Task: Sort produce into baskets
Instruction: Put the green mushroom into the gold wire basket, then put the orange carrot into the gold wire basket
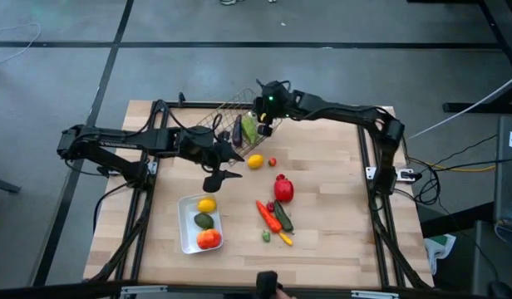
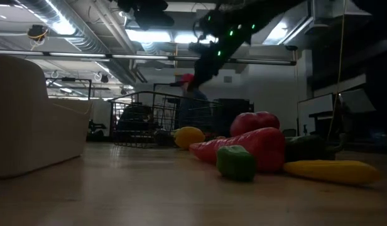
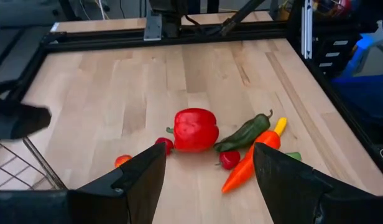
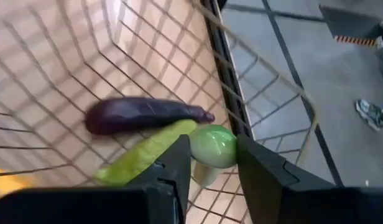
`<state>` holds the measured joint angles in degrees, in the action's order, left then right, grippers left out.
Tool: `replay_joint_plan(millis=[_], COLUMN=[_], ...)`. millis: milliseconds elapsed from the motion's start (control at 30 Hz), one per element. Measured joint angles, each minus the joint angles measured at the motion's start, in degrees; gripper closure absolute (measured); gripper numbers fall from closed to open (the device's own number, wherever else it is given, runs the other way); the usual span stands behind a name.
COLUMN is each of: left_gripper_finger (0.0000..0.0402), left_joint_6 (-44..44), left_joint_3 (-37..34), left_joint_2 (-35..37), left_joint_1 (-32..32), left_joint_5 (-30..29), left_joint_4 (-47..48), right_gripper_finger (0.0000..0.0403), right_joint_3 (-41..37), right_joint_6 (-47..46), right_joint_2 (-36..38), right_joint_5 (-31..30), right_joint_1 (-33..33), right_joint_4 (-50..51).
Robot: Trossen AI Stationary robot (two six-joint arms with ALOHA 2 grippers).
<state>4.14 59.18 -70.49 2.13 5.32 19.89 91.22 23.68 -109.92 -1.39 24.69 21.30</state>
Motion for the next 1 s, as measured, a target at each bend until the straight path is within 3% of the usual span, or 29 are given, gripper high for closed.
replay_joint_plan(millis=[300, 600, 1000], left_gripper_finger=[0.0164, 0.0164, 0.0164], left_joint_6=[-0.44, -0.77, -0.79], left_joint_3=[0.00, 0.00, 0.00], left_joint_2=[-0.05, -0.05, -0.05], left_joint_1=[0.04, 0.04, 0.00], left_joint_5=[-1.55, -1.96, -2.19], left_joint_4=[0.01, 0.01, 0.01], right_gripper_finger=[0.0288, 0.0286, 0.0204], right_joint_3=[-0.02, 0.11, 0.07], right_joint_6=[0.17, -0.68, -1.31], right_joint_2=[-7.79, -9.78, -9.68], right_joint_5=[-1.39, 0.90, 0.96], right_joint_1=[0.83, 0.83, 0.83], right_joint_4=[-1.47, -1.87, -1.94])
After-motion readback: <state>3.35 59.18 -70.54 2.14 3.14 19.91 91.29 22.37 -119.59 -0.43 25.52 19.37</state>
